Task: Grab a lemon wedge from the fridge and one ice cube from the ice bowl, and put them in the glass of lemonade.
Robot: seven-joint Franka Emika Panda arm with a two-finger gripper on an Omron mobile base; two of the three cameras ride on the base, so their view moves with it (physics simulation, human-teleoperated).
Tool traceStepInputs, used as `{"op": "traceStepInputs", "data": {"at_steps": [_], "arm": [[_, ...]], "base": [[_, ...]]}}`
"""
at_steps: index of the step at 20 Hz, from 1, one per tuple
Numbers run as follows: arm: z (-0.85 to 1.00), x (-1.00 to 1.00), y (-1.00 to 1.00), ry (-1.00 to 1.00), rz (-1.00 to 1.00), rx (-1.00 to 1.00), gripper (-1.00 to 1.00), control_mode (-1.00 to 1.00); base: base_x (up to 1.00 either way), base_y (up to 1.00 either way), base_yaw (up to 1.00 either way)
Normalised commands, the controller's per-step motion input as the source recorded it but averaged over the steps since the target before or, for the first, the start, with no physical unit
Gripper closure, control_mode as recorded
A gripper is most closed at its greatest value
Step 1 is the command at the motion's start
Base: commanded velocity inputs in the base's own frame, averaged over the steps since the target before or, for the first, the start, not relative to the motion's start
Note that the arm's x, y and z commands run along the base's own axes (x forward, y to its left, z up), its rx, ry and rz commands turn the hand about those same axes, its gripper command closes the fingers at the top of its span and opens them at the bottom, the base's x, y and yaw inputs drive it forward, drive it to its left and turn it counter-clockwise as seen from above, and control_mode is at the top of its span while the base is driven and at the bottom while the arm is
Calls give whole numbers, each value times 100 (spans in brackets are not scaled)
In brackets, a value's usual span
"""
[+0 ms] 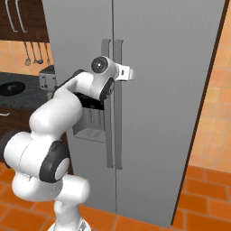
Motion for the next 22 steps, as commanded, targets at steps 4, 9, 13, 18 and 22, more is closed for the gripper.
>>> {"op": "traceStepInputs", "data": {"at_steps": [4,9,13,18,22], "arm": [[0,0,-41,0,-3,0,100,-100],[0,-22,-81,0,-10,3,100,-100],[3,-63,-97,0,-13,10,100,-100],[0,-95,-100,0,-16,16,100,-100],[1,-100,-100,0,-14,18,100,-100]], "base": [[0,0,0],[0,0,0],[0,0,0],[0,0,0],[0,0,0]]}}
